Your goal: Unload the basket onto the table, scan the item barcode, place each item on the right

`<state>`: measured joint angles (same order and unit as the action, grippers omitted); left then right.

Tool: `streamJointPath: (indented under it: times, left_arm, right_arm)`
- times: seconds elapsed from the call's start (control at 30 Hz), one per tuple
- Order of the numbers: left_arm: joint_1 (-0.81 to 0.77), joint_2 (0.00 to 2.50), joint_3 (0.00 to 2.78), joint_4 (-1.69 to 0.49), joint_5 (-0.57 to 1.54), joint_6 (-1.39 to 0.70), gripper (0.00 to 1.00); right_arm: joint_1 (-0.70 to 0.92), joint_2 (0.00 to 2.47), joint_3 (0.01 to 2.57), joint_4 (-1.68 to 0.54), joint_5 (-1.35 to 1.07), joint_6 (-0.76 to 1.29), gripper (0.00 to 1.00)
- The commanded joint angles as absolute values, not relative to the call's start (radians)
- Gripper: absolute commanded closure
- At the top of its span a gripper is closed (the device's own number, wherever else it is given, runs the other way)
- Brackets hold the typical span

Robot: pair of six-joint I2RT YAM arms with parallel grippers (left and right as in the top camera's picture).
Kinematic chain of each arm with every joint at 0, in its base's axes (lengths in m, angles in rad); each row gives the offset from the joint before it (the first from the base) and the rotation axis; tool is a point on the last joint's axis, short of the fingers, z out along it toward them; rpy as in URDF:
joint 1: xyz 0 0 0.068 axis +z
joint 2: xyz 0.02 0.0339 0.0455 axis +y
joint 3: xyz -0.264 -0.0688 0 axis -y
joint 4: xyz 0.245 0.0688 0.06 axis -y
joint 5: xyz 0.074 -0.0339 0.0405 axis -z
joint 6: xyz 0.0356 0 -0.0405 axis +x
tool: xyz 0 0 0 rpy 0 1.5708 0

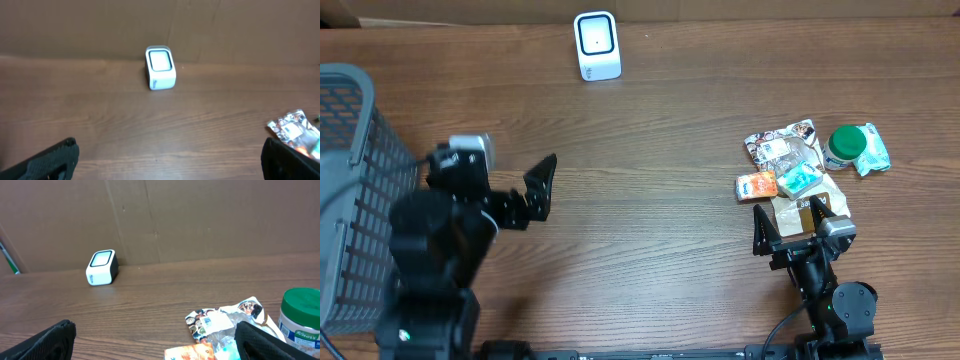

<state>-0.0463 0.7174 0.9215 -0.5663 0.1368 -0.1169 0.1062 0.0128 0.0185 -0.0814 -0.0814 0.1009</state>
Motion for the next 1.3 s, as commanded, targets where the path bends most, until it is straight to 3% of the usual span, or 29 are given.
streamJointPath:
  times: [0.0,0.27,0.47,1.27]
  left_arm:
    - [-0.051,0.599,0.759,-0.455,0.123,-0.053,0.00]
    - [-0.038,0.281,0.382,-0.130,0.124,-0.048,0.01]
    - [-0.003,0.095,0.229,-0.070,0.131,-0.048,0.01]
    - [0.001,0.003,0.080,0.067,0.122,-0.031,0.01]
  right_arm:
    - [0.103,0.003,0.008,-0.077,-0.084,0.104,0.00]
    - [0.103,0.003,0.008,-0.077,-0.084,0.104,0.00]
    - [0.103,0.003,0.008,-0.077,-0.084,0.104,0.00]
    - [0.103,0.003,0.008,-0.077,-0.084,0.104,0.00]
